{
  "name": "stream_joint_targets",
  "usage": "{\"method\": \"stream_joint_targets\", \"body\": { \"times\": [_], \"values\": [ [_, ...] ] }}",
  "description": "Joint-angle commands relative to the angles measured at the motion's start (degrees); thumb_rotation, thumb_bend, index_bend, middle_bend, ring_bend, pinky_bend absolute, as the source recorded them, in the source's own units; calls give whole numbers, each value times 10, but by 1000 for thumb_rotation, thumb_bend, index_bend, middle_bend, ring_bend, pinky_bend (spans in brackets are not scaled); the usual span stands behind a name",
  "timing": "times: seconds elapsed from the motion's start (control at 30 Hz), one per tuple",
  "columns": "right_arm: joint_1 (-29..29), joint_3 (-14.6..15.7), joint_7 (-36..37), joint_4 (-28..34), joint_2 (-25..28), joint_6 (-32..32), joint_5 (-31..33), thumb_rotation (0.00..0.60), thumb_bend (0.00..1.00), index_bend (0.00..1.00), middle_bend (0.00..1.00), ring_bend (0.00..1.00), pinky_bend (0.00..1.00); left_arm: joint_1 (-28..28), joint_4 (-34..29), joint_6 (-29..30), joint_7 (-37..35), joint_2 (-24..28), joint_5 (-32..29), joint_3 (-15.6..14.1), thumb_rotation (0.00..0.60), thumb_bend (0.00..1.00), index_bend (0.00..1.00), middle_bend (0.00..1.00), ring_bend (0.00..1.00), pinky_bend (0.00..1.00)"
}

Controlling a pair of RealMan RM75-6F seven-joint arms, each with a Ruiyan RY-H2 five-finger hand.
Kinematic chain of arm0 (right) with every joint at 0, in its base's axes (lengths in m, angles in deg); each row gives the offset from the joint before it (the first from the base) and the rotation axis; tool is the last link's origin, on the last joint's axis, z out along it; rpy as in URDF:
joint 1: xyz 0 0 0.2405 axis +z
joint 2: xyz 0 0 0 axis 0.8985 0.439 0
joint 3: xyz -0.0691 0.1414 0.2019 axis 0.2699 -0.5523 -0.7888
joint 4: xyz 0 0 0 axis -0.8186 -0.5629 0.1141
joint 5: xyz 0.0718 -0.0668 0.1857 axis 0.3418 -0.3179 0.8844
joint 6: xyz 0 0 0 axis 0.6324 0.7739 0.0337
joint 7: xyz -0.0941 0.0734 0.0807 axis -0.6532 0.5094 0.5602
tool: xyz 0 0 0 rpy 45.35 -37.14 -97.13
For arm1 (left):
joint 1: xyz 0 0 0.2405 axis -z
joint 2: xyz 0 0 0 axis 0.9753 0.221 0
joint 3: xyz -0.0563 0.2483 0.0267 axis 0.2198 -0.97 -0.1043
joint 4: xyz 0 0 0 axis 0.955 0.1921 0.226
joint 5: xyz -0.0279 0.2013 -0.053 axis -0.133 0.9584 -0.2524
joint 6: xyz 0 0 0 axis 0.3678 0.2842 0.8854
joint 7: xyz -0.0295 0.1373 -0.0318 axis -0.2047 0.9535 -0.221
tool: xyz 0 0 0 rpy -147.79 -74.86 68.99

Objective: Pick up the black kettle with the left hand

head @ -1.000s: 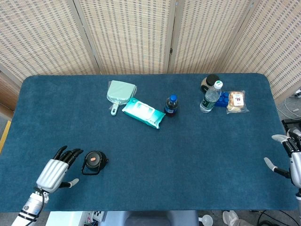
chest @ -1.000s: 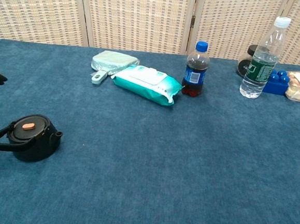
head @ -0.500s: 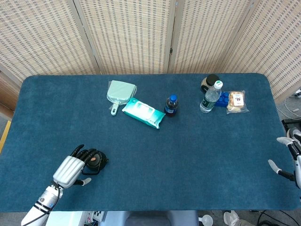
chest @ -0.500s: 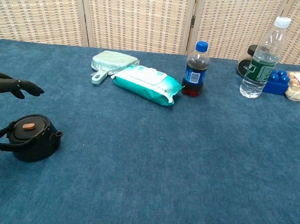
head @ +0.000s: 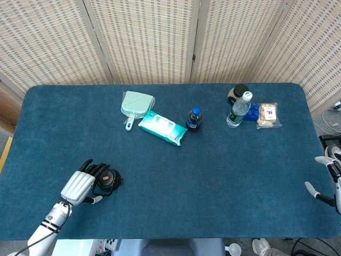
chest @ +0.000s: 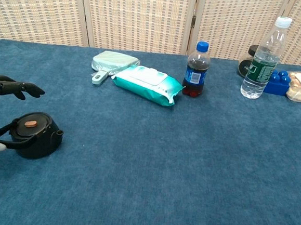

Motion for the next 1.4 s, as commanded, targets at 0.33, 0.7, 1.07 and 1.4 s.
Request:
{"method": "stream_joint_targets", "body": {
  "times": [0.33,0.7,1.07,1.4],
  "values": [
    [-3,0,-5,2,-2,-1,2,600,203,280,292,138,162,23,42,-12,-25,-13,-45,30,600,134,91,128,174,38],
    [-4,0,-7,2,-1,-1,0,600,203,280,292,138,162,2,31,38,-22,4,-1,-3,600,134,189,151,177,38],
    [-1,0,-13,9,2,-2,-6,600,203,280,292,138,163,-4,21,60,-3,-3,46,-30,600,134,298,208,191,38],
    [-6,0,-6,5,2,2,-4,600,203,280,292,138,163,3,14,44,19,-10,39,-31,600,134,295,284,236,38]
  ]
}}
